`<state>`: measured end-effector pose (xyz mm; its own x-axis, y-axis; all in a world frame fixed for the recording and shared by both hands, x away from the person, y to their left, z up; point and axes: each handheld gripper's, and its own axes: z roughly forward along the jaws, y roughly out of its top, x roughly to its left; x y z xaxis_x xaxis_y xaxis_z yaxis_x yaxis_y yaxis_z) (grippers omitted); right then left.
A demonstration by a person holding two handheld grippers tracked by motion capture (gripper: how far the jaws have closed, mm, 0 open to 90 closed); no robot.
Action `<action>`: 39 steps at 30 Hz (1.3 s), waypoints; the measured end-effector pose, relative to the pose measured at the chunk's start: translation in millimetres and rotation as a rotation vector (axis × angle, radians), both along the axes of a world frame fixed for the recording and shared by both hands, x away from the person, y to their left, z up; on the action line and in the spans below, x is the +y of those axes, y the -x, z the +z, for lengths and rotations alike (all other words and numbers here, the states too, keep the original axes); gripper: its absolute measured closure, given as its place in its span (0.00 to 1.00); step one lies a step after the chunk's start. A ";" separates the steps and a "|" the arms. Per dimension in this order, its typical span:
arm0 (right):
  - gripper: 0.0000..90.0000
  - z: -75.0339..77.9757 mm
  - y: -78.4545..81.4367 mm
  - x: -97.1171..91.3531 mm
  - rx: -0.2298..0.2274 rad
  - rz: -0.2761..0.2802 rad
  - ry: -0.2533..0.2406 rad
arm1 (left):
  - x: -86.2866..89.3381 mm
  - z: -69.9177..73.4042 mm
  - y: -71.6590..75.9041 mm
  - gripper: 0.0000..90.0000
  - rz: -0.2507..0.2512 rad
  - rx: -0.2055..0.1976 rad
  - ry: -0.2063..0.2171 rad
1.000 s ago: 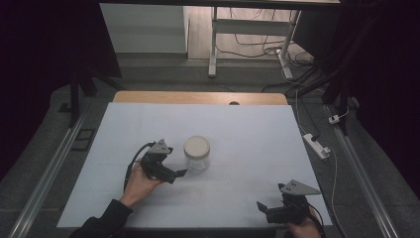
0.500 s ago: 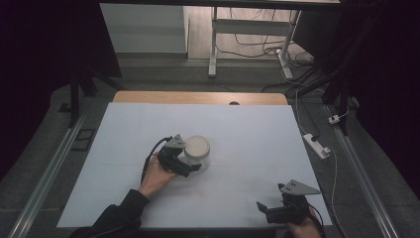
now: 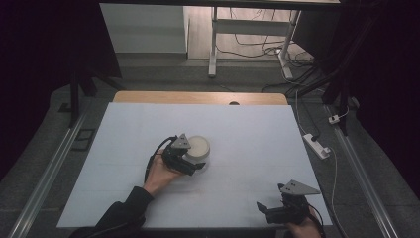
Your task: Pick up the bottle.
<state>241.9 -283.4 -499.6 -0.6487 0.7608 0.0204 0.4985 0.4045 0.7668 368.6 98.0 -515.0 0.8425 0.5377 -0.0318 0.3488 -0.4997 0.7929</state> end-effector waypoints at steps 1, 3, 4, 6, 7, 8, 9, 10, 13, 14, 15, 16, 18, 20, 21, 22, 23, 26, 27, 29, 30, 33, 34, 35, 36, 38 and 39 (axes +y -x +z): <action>0.00 0.0 0.1 0.1 0.000 0.000 0.000 | -0.1 0.0 0.2 0.07 0.001 -0.001 0.000; 0.00 0.0 0.1 0.2 0.000 0.002 0.001 | -0.4 0.6 0.5 0.08 0.004 0.001 -0.004; 0.00 0.0 0.1 0.2 0.000 0.003 0.001 | -0.6 0.9 0.8 0.08 0.007 0.001 -0.006; 0.00 0.1 0.3 0.1 -0.001 0.004 0.002 | -1.3 1.1 1.7 0.08 0.019 0.003 -0.004; 0.00 0.1 0.3 0.1 -0.001 0.004 0.002 | -1.5 1.3 1.9 0.08 0.021 0.005 -0.005; 0.00 0.2 0.4 0.1 -0.003 0.005 0.003 | -1.8 1.9 2.2 0.08 0.024 0.006 -0.011; 0.00 0.2 0.5 0.2 -0.003 0.006 0.003 | -2.4 2.0 2.8 0.08 0.031 0.006 -0.010; 0.00 0.2 0.5 0.2 -0.003 0.006 0.003 | -2.7 2.0 3.3 0.08 0.035 0.004 -0.010; 0.00 0.3 0.7 0.0 -0.004 0.008 0.002 | -2.9 3.1 4.3 0.08 0.026 0.003 -0.019; 0.00 0.3 0.8 0.0 -0.005 0.008 0.000 | -3.1 4.3 6.0 0.08 0.019 -0.004 -0.022; 0.00 0.3 0.8 0.0 -0.005 0.008 0.000 | -3.1 4.3 6.0 0.08 0.019 -0.004 -0.022; 0.00 0.3 0.8 0.0 -0.005 0.008 0.000 | -3.4 5.2 7.2 0.08 0.017 -0.007 -0.022; 0.00 0.4 1.1 0.2 -0.007 0.008 -0.002 | -3.5 7.8 9.6 0.08 0.009 -0.013 -0.023; 0.00 0.4 1.2 0.1 -0.008 0.009 0.000 | -3.5 10.9 12.4 0.08 0.001 -0.016 -0.017; 0.00 0.4 1.2 0.1 -0.009 0.010 0.000 | -3.4 12.6 13.8 0.08 -0.002 -0.018 -0.017; 0.00 0.5 1.2 0.1 -0.009 0.010 0.000 | -3.3 14.2 15.4 0.08 -0.006 -0.020 -0.016; 0.00 0.5 1.2 0.1 -0.009 0.010 0.000 | -3.1 15.8 16.8 0.08 -0.012 -0.020 -0.017; 0.00 0.5 1.3 0.3 -0.010 0.011 0.001 | -1.8 19.6 21.8 0.08 -0.019 -0.016 -0.013; 0.00 0.5 1.4 0.4 -0.010 0.011 0.002 | -1.1 20.8 23.5 0.08 -0.021 -0.015 -0.010; 0.00 0.5 1.4 0.6 -0.011 0.013 0.003 | 0.7 23.5 26.8 0.08 -0.026 -0.010 -0.009; 0.00 0.4 1.5 0.7 -0.011 0.014 0.004 | 1.2 24.6 28.5 0.08 -0.025 -0.010 -0.007; 0.00 0.4 1.5 0.9 -0.011 0.015 0.005 | 3.0 26.8 32.4 0.08 -0.027 -0.004 -0.003; 0.00 0.5 1.5 0.9 -0.011 0.015 0.005 | 3.3 27.3 33.6 0.08 -0.031 -0.004 -0.007; 0.00 0.5 1.5 0.9 -0.011 0.015 0.005 | 3.4 27.5 34.7 0.08 -0.035 -0.004 -0.012; 0.00 0.5 1.5 1.0 -0.011 0.016 0.006 | 3.0 27.5 36.0 0.08 -0.035 -0.002 -0.011; 0.00 0.5 1.6 1.1 -0.011 0.017 0.006 | 2.5 27.7 38.1 0.08 -0.038 0.000 -0.010; 0.00 0.5 1.6 1.1 -0.011 0.017 0.006 | 2.3 28.0 39.1 0.08 -0.039 0.000 -0.012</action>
<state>240.3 -282.3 -499.1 -0.6621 0.7494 0.0081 0.4825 0.4179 0.7698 329.4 100.3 -487.1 0.8630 0.5045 -0.0255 0.3288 -0.5227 0.7865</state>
